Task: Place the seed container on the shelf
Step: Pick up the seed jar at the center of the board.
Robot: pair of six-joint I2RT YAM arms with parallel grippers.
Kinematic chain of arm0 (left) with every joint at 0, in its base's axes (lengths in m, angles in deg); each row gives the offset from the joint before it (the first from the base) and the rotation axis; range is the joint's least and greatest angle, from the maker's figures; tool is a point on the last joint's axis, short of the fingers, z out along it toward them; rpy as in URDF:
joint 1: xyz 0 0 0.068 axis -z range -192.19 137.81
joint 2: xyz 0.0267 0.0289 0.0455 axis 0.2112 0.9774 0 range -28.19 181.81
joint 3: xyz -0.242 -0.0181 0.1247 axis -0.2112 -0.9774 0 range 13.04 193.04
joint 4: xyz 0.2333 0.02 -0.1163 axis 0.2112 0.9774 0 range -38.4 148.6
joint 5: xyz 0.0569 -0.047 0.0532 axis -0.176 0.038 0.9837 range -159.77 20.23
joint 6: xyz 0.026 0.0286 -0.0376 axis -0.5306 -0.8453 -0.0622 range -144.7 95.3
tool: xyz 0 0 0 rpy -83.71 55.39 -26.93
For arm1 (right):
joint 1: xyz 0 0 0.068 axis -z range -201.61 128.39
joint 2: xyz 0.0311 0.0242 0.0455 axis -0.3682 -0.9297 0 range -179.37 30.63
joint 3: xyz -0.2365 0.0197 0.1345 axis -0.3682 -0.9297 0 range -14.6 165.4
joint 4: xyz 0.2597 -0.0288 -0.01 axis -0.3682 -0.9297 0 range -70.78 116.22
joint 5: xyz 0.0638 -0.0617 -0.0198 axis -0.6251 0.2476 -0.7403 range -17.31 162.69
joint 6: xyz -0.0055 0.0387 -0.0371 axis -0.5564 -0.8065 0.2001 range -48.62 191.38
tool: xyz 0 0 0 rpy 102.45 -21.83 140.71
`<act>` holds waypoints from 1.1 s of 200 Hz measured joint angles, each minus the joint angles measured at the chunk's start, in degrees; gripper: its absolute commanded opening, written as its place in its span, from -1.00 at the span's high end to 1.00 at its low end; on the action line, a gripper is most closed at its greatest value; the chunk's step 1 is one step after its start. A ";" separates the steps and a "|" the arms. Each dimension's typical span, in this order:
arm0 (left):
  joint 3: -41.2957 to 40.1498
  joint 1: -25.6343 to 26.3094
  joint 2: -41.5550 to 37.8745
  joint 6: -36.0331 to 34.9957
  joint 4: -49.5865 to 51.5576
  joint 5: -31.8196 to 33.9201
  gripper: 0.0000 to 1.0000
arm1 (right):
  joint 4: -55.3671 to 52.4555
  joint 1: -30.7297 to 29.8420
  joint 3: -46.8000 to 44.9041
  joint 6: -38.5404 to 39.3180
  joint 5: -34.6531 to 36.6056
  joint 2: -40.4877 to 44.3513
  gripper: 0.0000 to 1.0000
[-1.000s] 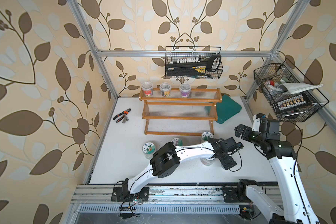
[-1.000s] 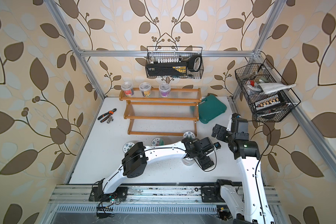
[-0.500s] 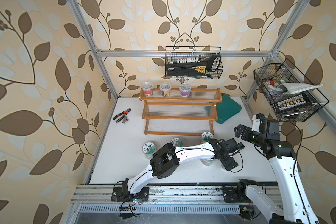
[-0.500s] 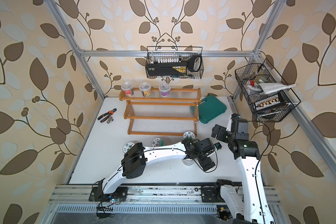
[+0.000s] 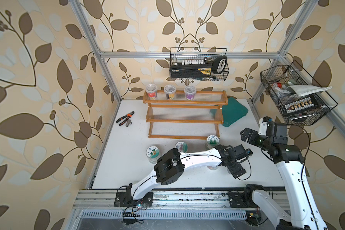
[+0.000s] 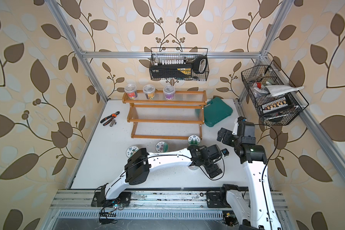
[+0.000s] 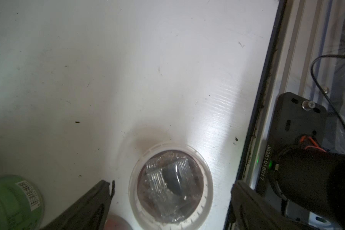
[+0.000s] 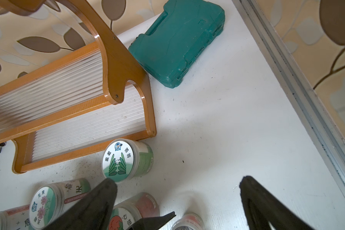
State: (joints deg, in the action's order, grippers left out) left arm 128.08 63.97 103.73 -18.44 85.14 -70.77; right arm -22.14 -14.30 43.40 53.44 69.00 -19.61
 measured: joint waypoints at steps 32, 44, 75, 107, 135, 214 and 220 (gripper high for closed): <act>0.02 -0.02 0.04 0.11 0.96 0.61 -0.97 | 0.02 0.00 -0.24 0.00 0.00 0.00 -0.98; 0.02 -0.02 0.09 0.20 1.25 0.61 -0.97 | 0.02 0.00 -0.28 0.00 0.00 0.00 -0.98; 0.02 -0.04 0.11 0.46 1.90 0.61 -0.97 | 0.04 0.00 -0.31 0.00 -0.26 0.00 -0.98; 0.02 -0.02 0.37 0.92 2.40 0.61 -0.97 | 0.07 0.00 -0.31 0.00 -0.63 0.02 -0.98; 2.12 -0.02 1.86 1.29 2.71 0.59 -0.97 | 0.09 0.11 -0.31 0.00 -0.87 0.00 -0.98; 3.34 -0.04 3.63 1.79 2.78 0.66 -0.64 | 0.09 0.22 -0.31 -0.02 -0.85 0.02 -0.98; 3.34 -0.02 3.63 1.68 2.78 0.63 -0.56 | 0.09 0.22 -0.31 -0.02 -0.85 0.02 -0.98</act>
State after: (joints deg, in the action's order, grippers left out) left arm 131.42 63.95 107.35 -16.75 87.91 -70.13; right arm -22.05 -14.08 43.09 53.42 68.15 -19.59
